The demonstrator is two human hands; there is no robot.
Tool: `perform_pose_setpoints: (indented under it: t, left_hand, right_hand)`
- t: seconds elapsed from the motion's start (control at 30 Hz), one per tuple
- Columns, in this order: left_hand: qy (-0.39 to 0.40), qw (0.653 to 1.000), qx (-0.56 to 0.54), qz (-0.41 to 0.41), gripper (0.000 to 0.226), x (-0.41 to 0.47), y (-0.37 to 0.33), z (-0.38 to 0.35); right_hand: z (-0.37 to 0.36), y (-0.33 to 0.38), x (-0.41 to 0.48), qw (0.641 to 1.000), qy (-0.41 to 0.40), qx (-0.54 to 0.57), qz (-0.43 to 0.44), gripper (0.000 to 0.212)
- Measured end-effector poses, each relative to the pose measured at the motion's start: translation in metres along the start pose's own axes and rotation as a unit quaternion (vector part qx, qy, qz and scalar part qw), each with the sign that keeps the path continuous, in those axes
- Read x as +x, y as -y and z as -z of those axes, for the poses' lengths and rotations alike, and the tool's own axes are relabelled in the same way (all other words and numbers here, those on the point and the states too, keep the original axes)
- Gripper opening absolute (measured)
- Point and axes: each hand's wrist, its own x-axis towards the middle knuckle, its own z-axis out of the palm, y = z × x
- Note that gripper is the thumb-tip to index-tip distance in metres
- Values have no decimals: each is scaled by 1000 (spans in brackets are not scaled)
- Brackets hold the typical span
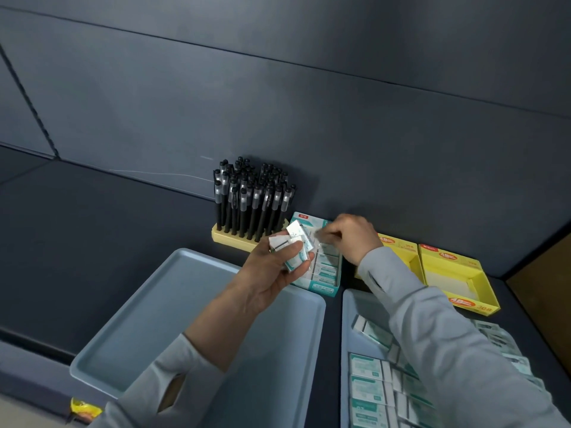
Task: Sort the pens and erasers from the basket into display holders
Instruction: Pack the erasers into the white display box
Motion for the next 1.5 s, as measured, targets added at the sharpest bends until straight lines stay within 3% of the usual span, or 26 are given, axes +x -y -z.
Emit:
perform_pose_setpoints:
  t: [0.07,0.13,0.2,0.27,0.3,0.37,0.47,0.6,0.7,0.83,0.97,1.13,1.2,1.27,1.3,1.37,1.43,1.5]
  left_hand:
    - [-4,1000,18,-5,32,3,2,-2]
    - [-4,999,44,-15,31,5,3,-6]
    - [5,997,74,-26,33,5,5,-9]
    - [4,996,87,-33,30,6,6,-10]
    - [-3,996,84,-35,27,6,6,-9]
    - [-16,996,79,-42,26,7,4,-6]
    - [-29,996,73,-46,24,8,1,-2]
    - [-26,997,61,-48,27,6,-2,2]
    - [-26,997,56,-51,29,6,-3,5]
    - [-31,996,66,-59,29,7,-2,7]
    - [-31,994,86,-65,27,7,1,7]
    - [-28,994,75,-78,27,7,1,2]
    - [-31,995,51,-83,28,7,1,-1]
    - [-38,995,40,-88,32,7,1,-3]
    - [-41,994,42,-91,33,7,1,-4]
    - [-43,993,48,-96,33,7,1,-5]
    - [-47,992,57,-98,31,7,1,-4]
    - [-53,992,67,-91,21,7,1,-3]
  right_hand:
    - [13,10,-8,967,24,249,-42,18]
    - [22,19,-17,914,106,388,-47,20]
    - [25,22,-22,910,130,394,-24,13]
    - [26,15,-19,907,77,410,-50,16]
    - [26,10,-17,919,35,388,-62,18]
    - [23,-4,-15,970,-23,235,-57,18]
    - [11,-8,-19,996,34,78,-37,22]
    - [3,3,-21,1000,16,11,-5,20]
    - [5,3,-19,998,53,-46,-6,25]
    - [-6,4,-15,991,39,-116,45,14]
    - [-17,-2,-15,995,4,-89,43,32]
    - [-11,2,-19,998,-41,-40,5,16]
    - [-2,12,-23,990,-39,136,-18,15]
    - [8,23,-29,920,58,386,-39,14]
    - [11,26,-31,883,107,456,-35,10]
    - [12,27,-33,867,142,478,-14,5]
    - [9,22,-29,878,104,467,-14,10]
    - [8,14,-24,924,26,382,-18,12]
